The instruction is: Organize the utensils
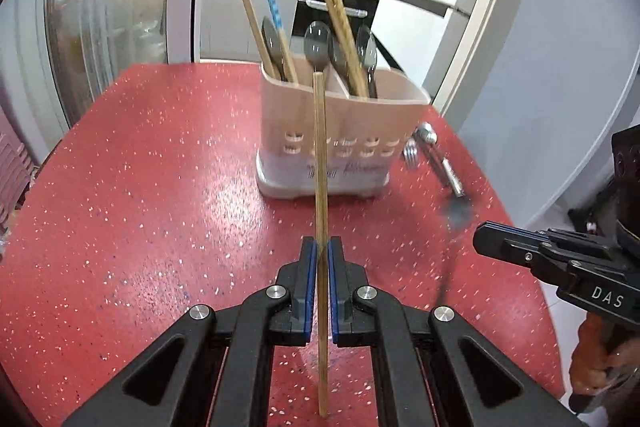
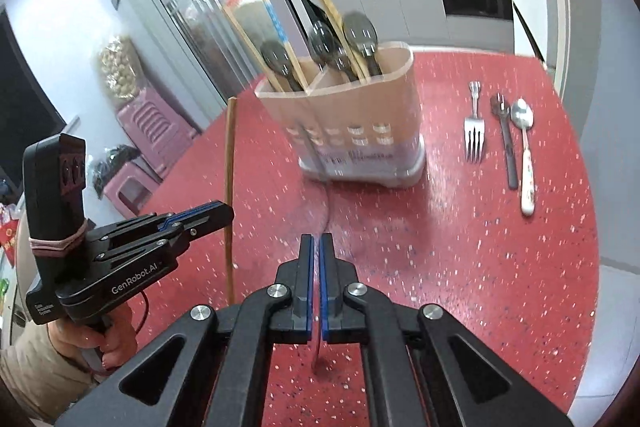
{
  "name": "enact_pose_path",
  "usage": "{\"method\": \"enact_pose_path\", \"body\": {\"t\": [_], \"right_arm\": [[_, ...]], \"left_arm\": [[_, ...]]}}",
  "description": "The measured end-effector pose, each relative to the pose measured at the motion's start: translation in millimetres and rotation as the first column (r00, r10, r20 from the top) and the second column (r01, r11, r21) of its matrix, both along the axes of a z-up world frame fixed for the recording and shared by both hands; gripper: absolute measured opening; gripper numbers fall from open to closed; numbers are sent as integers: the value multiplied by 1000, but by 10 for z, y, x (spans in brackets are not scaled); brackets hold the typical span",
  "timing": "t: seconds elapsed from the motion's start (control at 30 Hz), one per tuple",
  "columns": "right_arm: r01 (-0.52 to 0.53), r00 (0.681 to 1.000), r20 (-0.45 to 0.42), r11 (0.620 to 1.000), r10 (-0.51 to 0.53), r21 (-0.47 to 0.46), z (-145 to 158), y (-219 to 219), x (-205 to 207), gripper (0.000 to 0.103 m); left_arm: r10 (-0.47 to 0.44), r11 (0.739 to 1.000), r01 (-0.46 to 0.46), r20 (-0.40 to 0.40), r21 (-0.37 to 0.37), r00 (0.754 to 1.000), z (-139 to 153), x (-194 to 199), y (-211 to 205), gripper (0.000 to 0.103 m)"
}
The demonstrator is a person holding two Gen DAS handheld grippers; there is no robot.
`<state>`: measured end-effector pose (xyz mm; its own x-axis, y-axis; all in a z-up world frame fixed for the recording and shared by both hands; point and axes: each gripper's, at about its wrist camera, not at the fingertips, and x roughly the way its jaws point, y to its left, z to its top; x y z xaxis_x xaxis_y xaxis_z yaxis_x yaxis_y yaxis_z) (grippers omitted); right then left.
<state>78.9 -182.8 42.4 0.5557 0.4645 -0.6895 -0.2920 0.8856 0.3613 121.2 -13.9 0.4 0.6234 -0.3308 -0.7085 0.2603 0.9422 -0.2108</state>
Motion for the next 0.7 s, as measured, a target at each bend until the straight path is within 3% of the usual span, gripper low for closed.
{"method": "enact_pose_path", "body": {"t": [0.23, 0.37, 0.43, 0.47, 0.5, 0.63, 0.7], "right_arm": [[-10, 1000, 22, 1000, 10, -8, 62, 21, 58, 2], [-31, 993, -115, 999, 28, -27, -182, 38, 257, 4], [-34, 985, -173, 998, 25, -52, -330, 68, 368, 22], [-35, 982, -188, 997, 23, -63, -375, 83, 401, 50], [-30, 980, -198, 997, 14, -77, -437, 113, 454, 68], [-24, 978, -209, 988, -8, -153, -573, 258, 580, 65], [-19, 972, -234, 985, -23, -173, -662, 332, 674, 58]], "left_arm": [[8, 1000, -8, 30, -4, 1000, 138, -29, 62, 31], [17, 1000, -17, 29, -13, 999, 84, -2, 106, 31], [18, 1000, -17, 28, -13, 999, 49, 6, 121, 31], [21, 1000, -21, 29, -11, 999, 33, 4, 132, 31], [26, 1000, -25, 27, -12, 999, 28, -1, 150, 31], [37, 999, -36, 26, -21, 999, -5, -8, 202, 31], [45, 999, -44, 27, -23, 999, -9, -8, 241, 31]]}}
